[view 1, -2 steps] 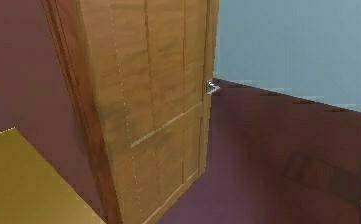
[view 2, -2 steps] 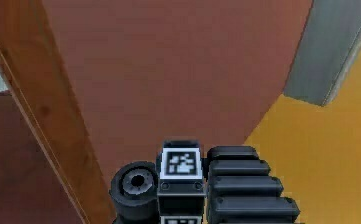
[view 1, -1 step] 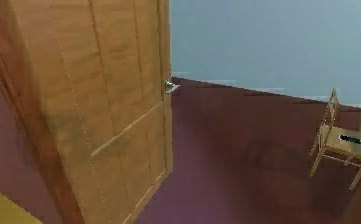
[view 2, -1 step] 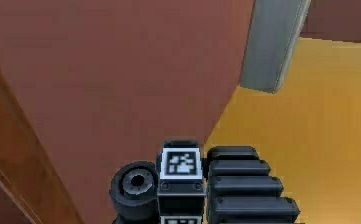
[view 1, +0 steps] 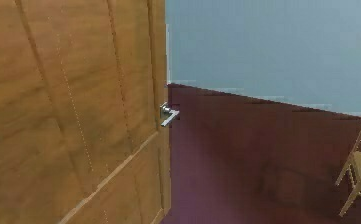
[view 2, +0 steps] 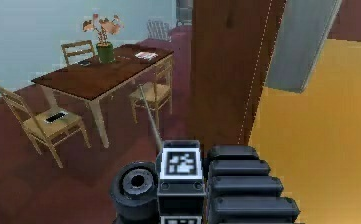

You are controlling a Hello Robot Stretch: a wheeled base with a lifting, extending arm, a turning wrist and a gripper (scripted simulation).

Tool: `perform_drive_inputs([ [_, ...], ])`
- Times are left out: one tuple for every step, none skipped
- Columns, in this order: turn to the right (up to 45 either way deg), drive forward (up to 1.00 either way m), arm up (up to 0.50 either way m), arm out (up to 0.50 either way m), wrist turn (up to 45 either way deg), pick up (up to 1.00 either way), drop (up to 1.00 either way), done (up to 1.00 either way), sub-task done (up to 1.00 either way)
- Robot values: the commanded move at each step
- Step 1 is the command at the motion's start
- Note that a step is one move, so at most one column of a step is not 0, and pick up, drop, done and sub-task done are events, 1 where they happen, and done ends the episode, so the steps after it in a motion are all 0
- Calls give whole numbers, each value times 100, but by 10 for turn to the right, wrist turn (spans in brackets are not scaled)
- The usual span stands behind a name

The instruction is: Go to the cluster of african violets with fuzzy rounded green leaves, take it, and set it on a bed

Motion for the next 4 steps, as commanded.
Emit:
perform_drive_inputs([
  [240,0,0,0,0,0,0,0,0],
  [0,15,0,0,0,0,0,0,0],
  [90,0,0,0,0,0,0,0,0],
  [0,100,0,0,0,0,0,0,0],
])
